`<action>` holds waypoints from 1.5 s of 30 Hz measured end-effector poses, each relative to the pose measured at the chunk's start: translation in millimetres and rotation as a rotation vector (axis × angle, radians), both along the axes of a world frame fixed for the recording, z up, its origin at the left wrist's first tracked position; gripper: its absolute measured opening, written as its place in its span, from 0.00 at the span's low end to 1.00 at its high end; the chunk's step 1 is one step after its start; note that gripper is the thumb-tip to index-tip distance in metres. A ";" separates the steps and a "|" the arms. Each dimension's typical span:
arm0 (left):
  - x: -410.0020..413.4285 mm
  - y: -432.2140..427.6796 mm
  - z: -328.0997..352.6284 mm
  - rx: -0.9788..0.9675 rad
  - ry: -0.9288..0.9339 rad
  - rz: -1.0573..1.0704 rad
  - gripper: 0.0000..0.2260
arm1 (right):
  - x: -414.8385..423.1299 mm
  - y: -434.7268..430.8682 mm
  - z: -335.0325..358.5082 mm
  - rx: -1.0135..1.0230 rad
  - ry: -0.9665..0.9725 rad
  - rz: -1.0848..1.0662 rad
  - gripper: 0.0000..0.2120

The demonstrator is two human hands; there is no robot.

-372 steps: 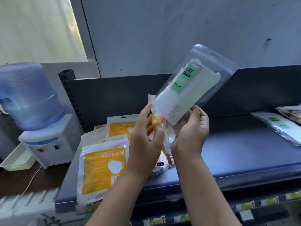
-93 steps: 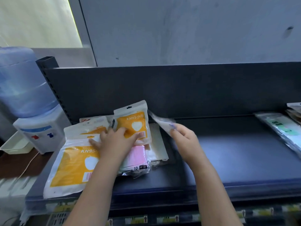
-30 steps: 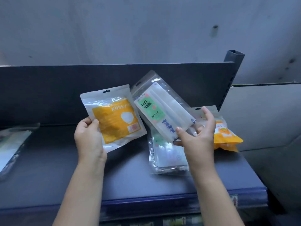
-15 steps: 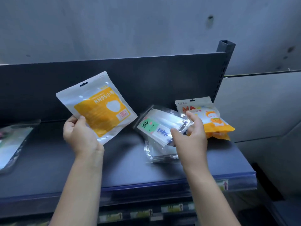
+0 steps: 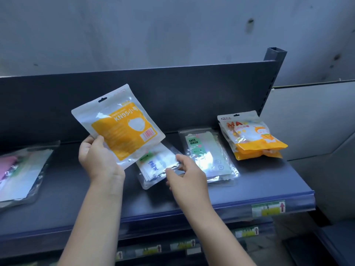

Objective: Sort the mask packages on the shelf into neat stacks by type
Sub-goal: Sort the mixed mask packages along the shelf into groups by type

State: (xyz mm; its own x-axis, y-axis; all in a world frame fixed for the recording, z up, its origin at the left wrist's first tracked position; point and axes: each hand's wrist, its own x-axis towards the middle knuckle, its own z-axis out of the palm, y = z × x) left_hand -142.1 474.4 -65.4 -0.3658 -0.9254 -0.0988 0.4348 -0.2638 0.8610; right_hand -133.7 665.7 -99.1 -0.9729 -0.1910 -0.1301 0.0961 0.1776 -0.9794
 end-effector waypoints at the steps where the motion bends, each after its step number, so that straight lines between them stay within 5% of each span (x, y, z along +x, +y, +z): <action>1: 1.4 -3.2 -0.7 0.002 -0.004 -0.003 0.11 | 1.3 -2.7 -0.5 0.006 0.005 -0.017 0.19; 13: -12.4 6.6 7.7 -0.002 0.061 -0.132 0.11 | -1.0 16.6 -11.8 -0.148 0.095 -0.489 0.21; 23: -39.3 27.4 2.1 0.016 0.012 -0.232 0.09 | -24.3 54.6 -8.5 -0.041 0.084 -0.519 0.19; 36: -54.5 35.5 -6.8 0.025 0.014 -0.276 0.09 | -31.9 70.9 -9.9 0.651 0.121 -0.182 0.11; 42: -61.0 38.2 -7.1 0.032 -0.005 -0.282 0.09 | -37.9 67.8 -12.5 0.885 0.479 -0.241 0.10; 45: -64.9 36.7 -7.9 0.033 -0.015 -0.291 0.09 | -43.1 64.9 -21.9 0.948 0.571 -0.174 0.18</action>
State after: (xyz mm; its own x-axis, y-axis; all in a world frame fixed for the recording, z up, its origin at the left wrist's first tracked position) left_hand -207.0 511.1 -73.3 -0.6139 -0.7779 -0.1344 0.3240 -0.4036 0.8556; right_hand -176.8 730.7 -121.0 -0.9401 -0.1070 0.3237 -0.2279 0.9034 -0.3633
